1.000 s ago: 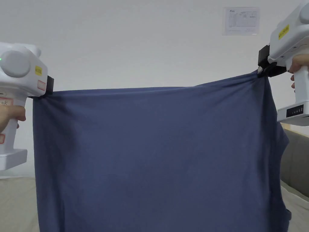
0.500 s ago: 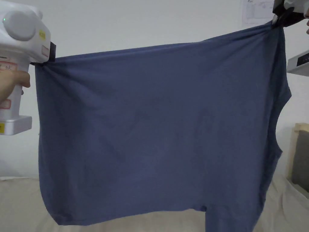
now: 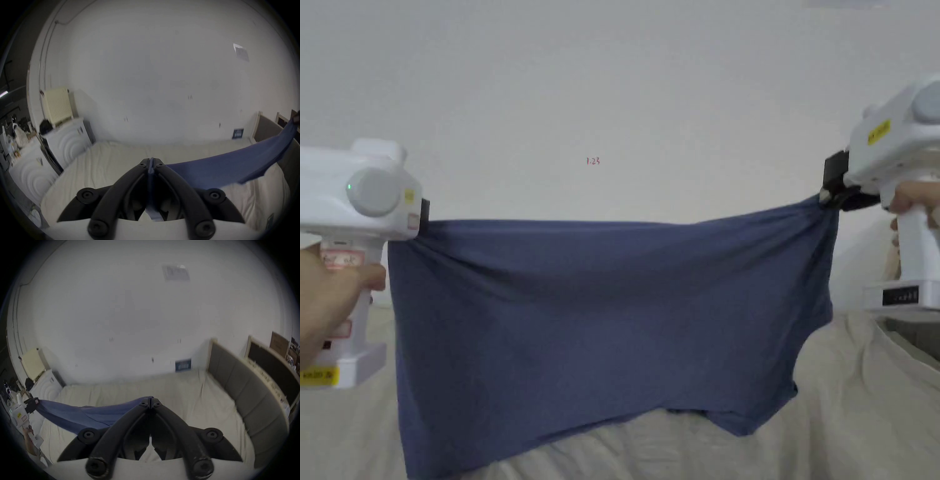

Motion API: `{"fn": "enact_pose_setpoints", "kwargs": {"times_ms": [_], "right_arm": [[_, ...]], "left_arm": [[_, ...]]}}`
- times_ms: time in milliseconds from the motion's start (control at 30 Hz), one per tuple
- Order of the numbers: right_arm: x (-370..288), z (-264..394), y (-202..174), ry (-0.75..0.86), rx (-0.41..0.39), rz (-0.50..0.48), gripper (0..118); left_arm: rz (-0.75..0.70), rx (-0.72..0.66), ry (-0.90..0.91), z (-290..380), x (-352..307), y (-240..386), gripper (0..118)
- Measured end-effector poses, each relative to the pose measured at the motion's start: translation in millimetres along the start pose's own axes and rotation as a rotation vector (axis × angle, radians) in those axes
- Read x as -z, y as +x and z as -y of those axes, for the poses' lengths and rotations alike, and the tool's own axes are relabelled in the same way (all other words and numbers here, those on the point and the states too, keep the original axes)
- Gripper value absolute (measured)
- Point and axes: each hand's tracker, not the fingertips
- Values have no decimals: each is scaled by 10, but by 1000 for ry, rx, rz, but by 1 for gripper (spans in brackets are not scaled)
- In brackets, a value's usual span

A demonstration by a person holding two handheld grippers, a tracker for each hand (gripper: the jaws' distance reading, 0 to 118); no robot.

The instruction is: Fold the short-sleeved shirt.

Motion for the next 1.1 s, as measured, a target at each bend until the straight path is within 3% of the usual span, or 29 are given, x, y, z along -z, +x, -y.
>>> {"fn": "enact_pose_setpoints", "kwargs": {"times_ms": [67, 233, 367, 467, 567, 733, 1100], "right_arm": [[180, 562, 156, -63, -7, -3, 0], [358, 1870, 559, -236, 96, 3, 0], [311, 2797, 806, -348, 121, 13, 0], [138, 3368, 907, -432, 155, 10, 0], [-17, 3733, 1019, -457, 85, 19, 0], [-337, 4105, 1277, -471, 178, 4, 0], [-1375, 5058, 1316, -481, 116, 11, 0]], "left_arm": [[14, -8, -67, 578, 26, 56, 3], [23, -12, -227, 1776, -177, 197, 3], [11, 9, -329, 2449, -466, 242, 3], [48, -62, -373, 2898, -693, 205, 3], [38, -59, -433, 3285, -892, 215, 3], [55, -138, -485, 3746, -1297, 214, 3], [60, -46, -458, 4302, -2250, 190, 3]]}}
